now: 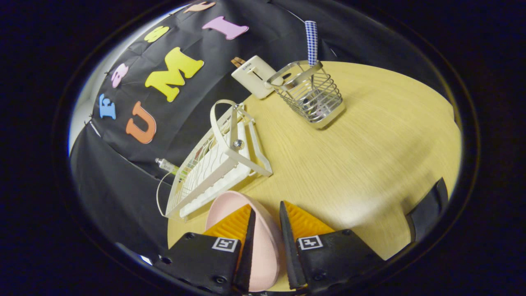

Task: Take the plate from the dish rack, then take the spoon from the basket and place it into the plate.

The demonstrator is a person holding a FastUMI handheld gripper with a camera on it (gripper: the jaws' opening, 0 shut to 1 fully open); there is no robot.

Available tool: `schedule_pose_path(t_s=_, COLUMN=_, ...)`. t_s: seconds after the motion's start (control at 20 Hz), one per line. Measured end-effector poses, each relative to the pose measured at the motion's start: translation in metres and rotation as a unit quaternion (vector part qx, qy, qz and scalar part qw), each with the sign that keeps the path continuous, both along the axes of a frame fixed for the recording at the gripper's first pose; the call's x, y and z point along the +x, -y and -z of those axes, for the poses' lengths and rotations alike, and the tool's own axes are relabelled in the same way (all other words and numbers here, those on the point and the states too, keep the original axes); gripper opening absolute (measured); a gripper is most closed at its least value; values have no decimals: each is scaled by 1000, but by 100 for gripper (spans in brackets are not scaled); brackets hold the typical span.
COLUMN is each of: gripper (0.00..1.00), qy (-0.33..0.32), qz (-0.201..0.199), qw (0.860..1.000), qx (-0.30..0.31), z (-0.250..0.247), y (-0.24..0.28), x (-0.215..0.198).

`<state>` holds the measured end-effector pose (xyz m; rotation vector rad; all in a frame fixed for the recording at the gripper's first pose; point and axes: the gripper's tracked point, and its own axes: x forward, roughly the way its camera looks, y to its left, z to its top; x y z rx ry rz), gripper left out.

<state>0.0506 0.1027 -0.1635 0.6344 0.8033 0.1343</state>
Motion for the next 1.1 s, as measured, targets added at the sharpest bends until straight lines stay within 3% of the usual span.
schedule_pose_path(t_s=0.2, gripper=47, qy=36, qz=7, qw=999, qx=-36, z=-17, y=15, x=5)
schedule_pose_path(t_s=0.35, gripper=57, qy=92, qz=14, qw=990, qx=-106, z=-40, y=34, x=3)
schedule_pose_path(t_s=0.55, gripper=80, qy=163, qz=30, qw=965, qx=-205, z=-78, y=65, x=-7)
schedule_pose_path(t_s=0.75, gripper=83, qy=217, qz=46, qw=941, qx=-255, z=-109, y=97, x=-21)
schedule_pose_path(t_s=1.0, gripper=85, qy=268, qz=82, qw=896, qx=-343, z=-131, y=155, x=-18)
schedule_pose_path(t_s=1.1, gripper=95, qy=275, qz=96, qw=890, qx=-350, z=-134, y=173, x=-8)
